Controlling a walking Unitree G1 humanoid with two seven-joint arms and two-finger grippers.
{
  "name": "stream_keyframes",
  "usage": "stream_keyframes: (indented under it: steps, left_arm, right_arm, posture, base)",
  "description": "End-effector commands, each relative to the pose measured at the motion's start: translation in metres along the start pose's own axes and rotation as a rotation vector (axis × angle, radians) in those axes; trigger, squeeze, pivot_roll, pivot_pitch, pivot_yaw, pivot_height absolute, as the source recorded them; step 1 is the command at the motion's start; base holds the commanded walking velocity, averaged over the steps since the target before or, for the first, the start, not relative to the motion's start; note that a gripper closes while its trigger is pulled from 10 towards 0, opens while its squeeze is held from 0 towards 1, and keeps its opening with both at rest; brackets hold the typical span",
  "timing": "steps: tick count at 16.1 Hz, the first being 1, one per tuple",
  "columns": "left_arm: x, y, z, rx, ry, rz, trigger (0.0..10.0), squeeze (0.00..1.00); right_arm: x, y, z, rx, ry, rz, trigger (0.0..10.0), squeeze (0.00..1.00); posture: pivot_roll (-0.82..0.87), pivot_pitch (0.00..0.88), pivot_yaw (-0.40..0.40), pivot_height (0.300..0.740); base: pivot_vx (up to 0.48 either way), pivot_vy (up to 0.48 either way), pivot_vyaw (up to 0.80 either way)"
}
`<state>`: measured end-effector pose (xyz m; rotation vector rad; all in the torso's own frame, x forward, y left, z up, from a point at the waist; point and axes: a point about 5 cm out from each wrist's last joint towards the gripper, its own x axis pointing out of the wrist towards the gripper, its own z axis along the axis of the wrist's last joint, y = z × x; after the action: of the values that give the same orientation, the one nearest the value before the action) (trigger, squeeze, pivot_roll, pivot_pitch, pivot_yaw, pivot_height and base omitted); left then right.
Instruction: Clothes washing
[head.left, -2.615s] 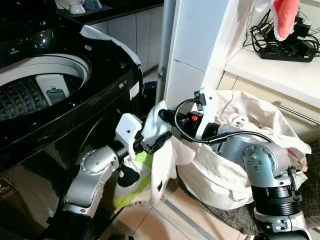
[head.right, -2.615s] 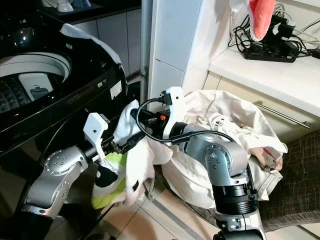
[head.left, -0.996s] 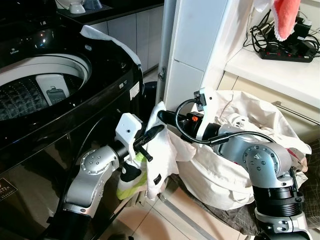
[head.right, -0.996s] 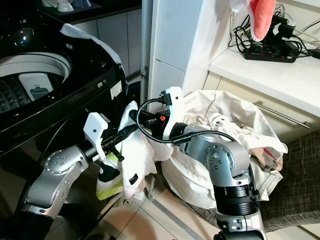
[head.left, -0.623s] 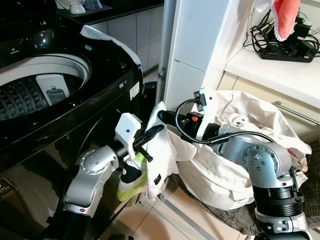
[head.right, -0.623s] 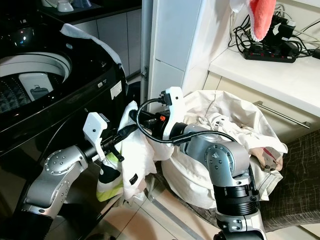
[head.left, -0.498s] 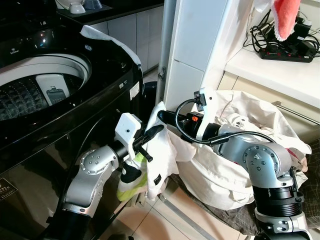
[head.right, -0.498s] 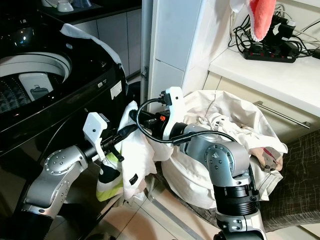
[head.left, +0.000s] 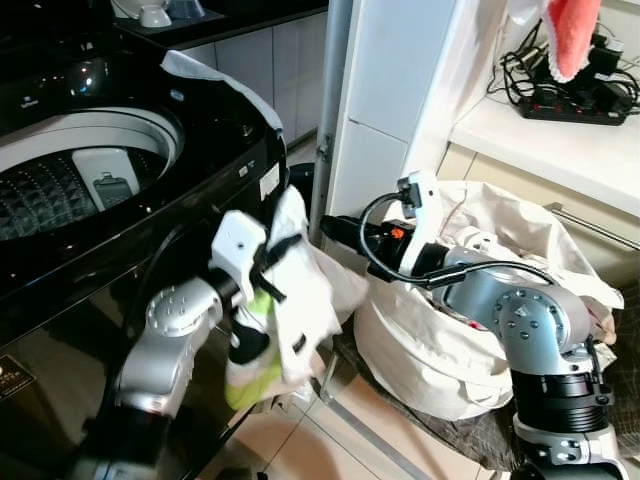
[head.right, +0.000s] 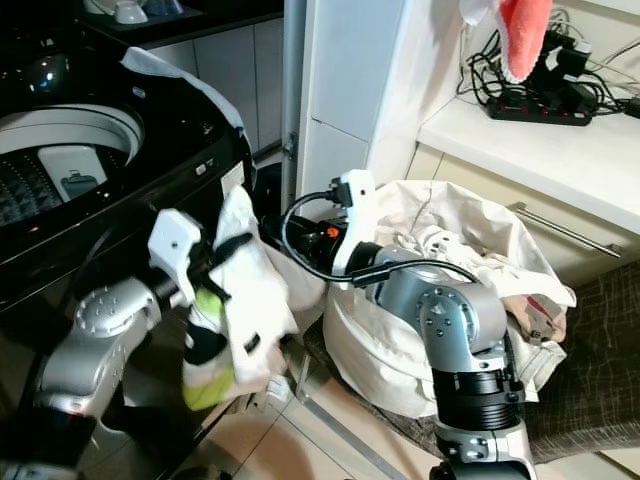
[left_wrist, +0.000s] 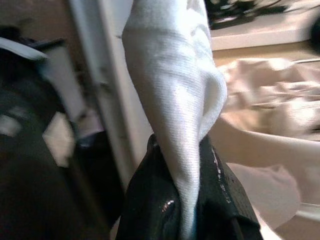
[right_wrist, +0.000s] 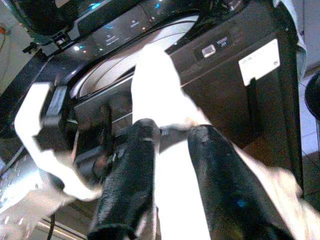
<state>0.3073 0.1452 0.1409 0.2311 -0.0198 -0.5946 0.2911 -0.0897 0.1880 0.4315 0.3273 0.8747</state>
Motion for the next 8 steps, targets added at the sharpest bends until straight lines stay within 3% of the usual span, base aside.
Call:
stream_keyframes:
  steps: [1, 2, 3, 4, 5, 6, 7, 8]
  left_arm:
    - [0.005, 0.021, 0.019, 0.088, -0.036, 0.112, 0.0, 0.0]
    - [0.01, 0.041, 0.036, 0.157, -0.066, 0.22, 0.0, 0.0]
    - [0.013, 0.058, 0.053, 0.206, -0.097, 0.3, 0.0, 0.0]
    - [0.014, 0.064, 0.061, 0.22, -0.109, 0.326, 0.0, 0.0]
    - [0.017, 0.1, 0.099, 0.315, -0.153, 0.493, 0.0, 0.0]
    - [0.015, 0.119, 0.12, 0.352, -0.178, 0.586, 0.0, 0.0]
    - [0.007, 0.146, 0.152, 0.43, -0.201, 0.757, 0.0, 0.0]
    - [0.003, 0.16, 0.17, 0.501, -0.2, 0.841, 0.0, 0.0]
  right_arm:
    - [-0.008, 0.006, 0.017, -0.057, -0.059, 0.028, 10.0, 1.0]
    - [-0.014, 0.012, 0.023, -0.082, -0.076, 0.066, 10.0, 1.0]
    - [-0.018, 0.018, 0.025, -0.1, -0.081, 0.109, 10.0, 0.67]
    - [-0.019, 0.02, 0.026, -0.108, -0.081, 0.123, 10.0, 0.12]
    - [-0.02, 0.027, 0.027, -0.154, -0.068, 0.154, 10.0, 0.0]
    - [-0.019, 0.03, 0.028, -0.178, -0.059, 0.165, 10.0, 0.0]
    - [-0.018, 0.034, 0.028, -0.208, -0.05, 0.176, 10.0, 0.0]
    - [-0.017, 0.036, 0.028, -0.22, -0.048, 0.18, 10.0, 0.0]
  posture:
    - [0.0, 0.0, -0.06, 0.74]
    - [0.0, 0.0, -0.067, 0.74]
    - [0.0, 0.0, -0.07, 0.74]
    - [0.0, 0.0, -0.07, 0.74]
    - [-0.01, 0.0, -0.063, 0.74]
    - [-0.01, 0.0, -0.057, 0.74]
    - [-0.01, 0.0, -0.05, 0.74]
    - [-0.01, 0.0, -0.049, 0.74]
  base:
    - [0.0, 0.0, 0.0]
    - [0.0, 0.0, 0.0]
    - [0.0, 0.0, 0.0]
    - [0.0, 0.0, 0.0]
    - [0.0, 0.0, 0.0]
    - [0.0, 0.0, 0.0]
    - [0.0, 0.0, 0.0]
    - [0.0, 0.0, 0.0]
